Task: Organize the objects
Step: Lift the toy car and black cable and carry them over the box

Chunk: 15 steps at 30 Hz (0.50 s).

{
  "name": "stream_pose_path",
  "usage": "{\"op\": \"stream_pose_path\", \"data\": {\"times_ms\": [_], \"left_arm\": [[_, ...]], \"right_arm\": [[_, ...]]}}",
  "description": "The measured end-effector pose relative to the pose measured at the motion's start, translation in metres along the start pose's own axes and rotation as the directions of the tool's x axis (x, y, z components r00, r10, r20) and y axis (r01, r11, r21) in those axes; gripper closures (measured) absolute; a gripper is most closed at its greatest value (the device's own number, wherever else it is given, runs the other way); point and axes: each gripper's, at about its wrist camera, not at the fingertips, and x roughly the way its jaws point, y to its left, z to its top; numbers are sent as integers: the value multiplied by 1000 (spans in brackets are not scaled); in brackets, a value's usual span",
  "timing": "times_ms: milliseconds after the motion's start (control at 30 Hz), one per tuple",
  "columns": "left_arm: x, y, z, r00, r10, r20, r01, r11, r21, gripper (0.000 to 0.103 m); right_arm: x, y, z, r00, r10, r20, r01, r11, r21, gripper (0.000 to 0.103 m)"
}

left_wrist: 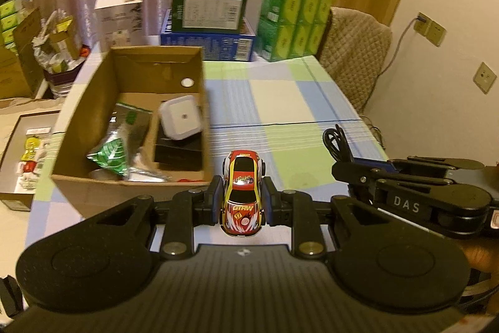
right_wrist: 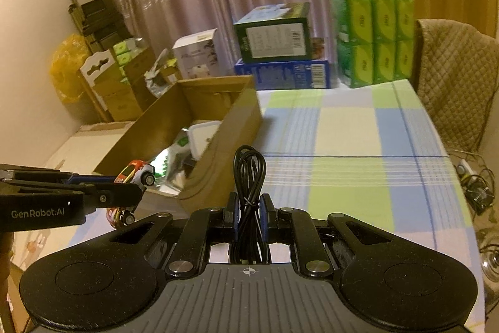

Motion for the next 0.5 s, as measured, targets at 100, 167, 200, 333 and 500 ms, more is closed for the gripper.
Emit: {"op": "stream_pose_path", "data": {"times_ms": [100,167,200,333,500], "left_arm": [[-4,15,0,1000,22,2,-22,1000,-12,82],[-6,24,-1,999,36,3,-36,999,-16,82],[-7,28,-1,999,41,4,-41,999,-18,82],[-10,44,-1,998,59,3,-59,998,-33,82],[-8,58,-1,997,71,0,-71,997,-44,82]], "right_arm": [[10,13,2,1000,20,-9,-20,1000,-20,93],[17,22,4,999,33,-15,-33,999,-32,93],[21,26,4,999,38,-18,-39,999,-38,93],[33,41,6,998,58,-33,-59,997,-56,93],[47,55,6,996,72,-48,-75,994,-77,93]]}}
